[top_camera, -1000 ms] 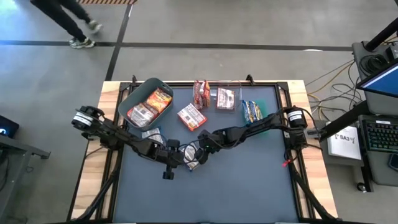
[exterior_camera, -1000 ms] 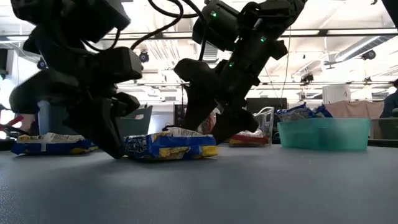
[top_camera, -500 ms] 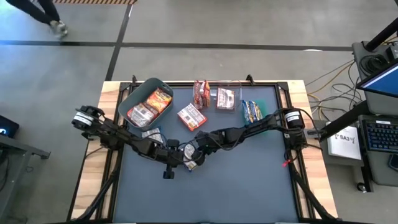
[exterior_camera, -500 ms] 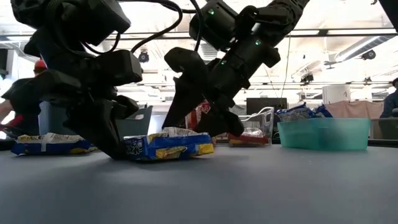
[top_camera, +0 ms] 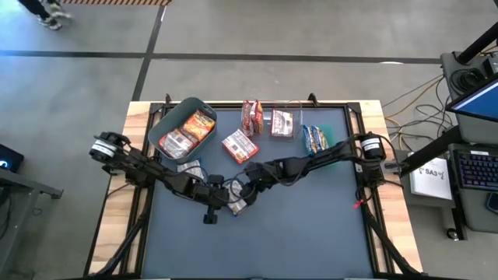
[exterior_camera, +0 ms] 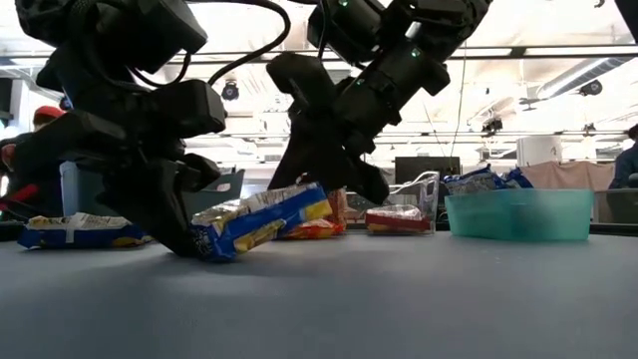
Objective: Sort Maruchan noodles
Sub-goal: Put the blue noodle pack into the green bin
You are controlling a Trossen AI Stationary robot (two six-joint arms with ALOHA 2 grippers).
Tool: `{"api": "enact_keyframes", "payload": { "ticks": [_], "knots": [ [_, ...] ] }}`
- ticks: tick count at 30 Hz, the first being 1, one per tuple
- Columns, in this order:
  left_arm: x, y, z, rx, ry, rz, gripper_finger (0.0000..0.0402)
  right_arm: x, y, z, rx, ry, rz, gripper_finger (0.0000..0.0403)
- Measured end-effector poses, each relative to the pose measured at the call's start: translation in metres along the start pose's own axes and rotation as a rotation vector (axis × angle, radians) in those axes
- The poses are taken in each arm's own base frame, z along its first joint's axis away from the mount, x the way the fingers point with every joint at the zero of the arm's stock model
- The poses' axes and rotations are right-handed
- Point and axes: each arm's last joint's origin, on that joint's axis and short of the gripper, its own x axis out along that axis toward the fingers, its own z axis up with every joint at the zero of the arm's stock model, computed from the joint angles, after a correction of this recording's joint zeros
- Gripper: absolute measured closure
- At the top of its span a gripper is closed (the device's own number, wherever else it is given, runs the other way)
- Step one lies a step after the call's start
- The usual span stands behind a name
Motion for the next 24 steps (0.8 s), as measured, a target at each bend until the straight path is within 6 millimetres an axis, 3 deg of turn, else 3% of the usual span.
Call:
{"api": "enact_keyframes", "payload": {
  "ticks": [7,24],
  "knots": [
    [-0.008,0.001,-0.001,0.005,0.011,0.002,0.0401,-0.001,0.002,0.002,-0.015,-0.015,0.016,0.0362],
    [-0.045,0.006,0.005,-0.024,-0.044,0.096,0.0396,-0.021,0.015,0.006,-0.291,-0.133,-0.091,0.0368]
  ]
}}
